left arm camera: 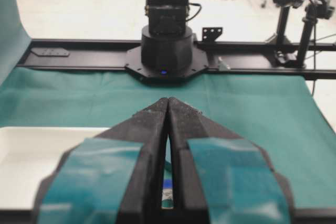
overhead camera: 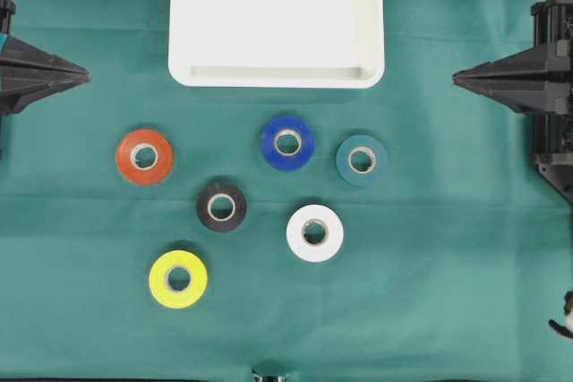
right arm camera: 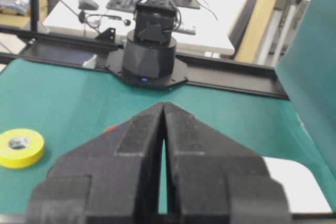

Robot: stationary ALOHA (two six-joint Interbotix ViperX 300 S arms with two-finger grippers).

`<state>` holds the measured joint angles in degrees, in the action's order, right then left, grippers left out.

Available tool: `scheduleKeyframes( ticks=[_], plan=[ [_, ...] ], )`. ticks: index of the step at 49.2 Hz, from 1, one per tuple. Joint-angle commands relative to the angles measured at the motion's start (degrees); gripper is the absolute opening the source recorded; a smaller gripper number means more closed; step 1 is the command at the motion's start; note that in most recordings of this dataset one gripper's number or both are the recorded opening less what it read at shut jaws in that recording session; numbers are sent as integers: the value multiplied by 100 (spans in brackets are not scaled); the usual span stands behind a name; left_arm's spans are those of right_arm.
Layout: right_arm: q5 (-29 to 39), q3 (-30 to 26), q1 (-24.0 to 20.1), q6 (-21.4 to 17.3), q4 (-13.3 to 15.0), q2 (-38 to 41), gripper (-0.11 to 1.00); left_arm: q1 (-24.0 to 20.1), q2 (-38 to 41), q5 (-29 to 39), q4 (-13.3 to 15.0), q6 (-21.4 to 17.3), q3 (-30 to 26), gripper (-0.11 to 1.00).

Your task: Pick up the tape from a random location and place it into the white case.

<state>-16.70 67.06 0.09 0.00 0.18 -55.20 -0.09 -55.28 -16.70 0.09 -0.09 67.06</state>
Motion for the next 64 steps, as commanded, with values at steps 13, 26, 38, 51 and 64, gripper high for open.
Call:
scheduleKeyframes(
  ticks=[13,26,38,51,64],
  plan=[
    [563,-325,35,18,0,35,0,-26,53,475,26,-53,-185,1],
    [606,-325,44,9,9,44,0,-26,70,492,26,-70,-193,2],
    [1028,-352,123,-18,0,70,0,-26,79,501,26,-70,-202,43],
    [1081,-413,158,-35,0,88,56,-18,79,510,26,-114,-211,100],
    [1169,-431,299,-44,-9,141,92,-26,79,519,18,-114,-220,100]
  ],
)
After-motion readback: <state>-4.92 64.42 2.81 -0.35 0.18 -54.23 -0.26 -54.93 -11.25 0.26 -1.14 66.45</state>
